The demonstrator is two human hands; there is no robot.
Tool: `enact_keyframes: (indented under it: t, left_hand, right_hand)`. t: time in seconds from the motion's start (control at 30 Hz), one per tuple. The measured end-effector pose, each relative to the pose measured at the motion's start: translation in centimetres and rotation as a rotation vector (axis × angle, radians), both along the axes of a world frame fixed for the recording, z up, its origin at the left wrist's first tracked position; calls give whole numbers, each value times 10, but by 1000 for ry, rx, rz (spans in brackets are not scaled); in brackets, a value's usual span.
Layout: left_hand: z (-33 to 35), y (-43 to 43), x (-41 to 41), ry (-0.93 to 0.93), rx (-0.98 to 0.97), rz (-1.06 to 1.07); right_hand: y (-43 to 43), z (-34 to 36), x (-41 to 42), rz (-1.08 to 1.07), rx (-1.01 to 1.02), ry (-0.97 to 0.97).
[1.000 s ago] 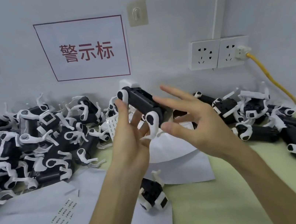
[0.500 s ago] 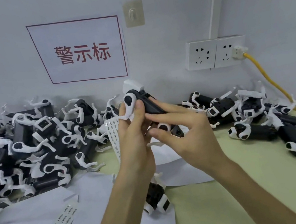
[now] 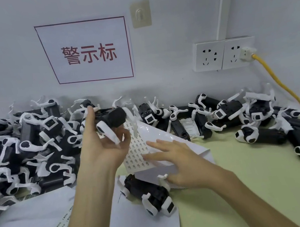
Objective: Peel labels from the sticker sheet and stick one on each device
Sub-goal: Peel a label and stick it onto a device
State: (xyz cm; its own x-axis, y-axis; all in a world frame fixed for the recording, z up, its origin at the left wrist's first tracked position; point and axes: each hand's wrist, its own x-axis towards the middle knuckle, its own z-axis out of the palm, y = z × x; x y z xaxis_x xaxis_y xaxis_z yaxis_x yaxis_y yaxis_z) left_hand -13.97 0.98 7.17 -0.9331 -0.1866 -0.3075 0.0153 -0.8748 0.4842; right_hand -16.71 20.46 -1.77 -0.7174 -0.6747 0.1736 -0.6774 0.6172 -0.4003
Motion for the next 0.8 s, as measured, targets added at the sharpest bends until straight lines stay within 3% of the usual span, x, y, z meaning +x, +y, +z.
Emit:
enact_keyframes:
  t: [0.13, 0.27, 0.4, 0.47, 0.53, 0.6, 0.7, 0.8]
  left_hand:
    - [-2, -8, 0, 22, -32, -5]
    - [-2, -13, 1, 96, -50, -64]
    - [-2, -9, 1, -12, -101, -32]
    - [-3, -6, 1, -43, -122, -70]
    - [-2, 2, 2, -37, -129, -121]
    - [1, 12, 4, 10, -111, -156]
    - [0, 22, 3, 150, -56, -186]
    - [-1, 24, 4, 282, -134, -324]
  right_hand:
    - [-2, 3, 0, -82, -312, -4]
    - [8, 21, -3, -340, -700, 233]
    - [30, 42, -10, -620, -989, 418]
    - [37, 53, -5, -635, -1093, 541]
    - [37, 64, 6, -500, -1056, 682]
    - [32, 72, 14, -268, -887, 748]
    - [22, 76, 21, -25, -680, 623]
    - [13, 72, 27, 56, -554, 465]
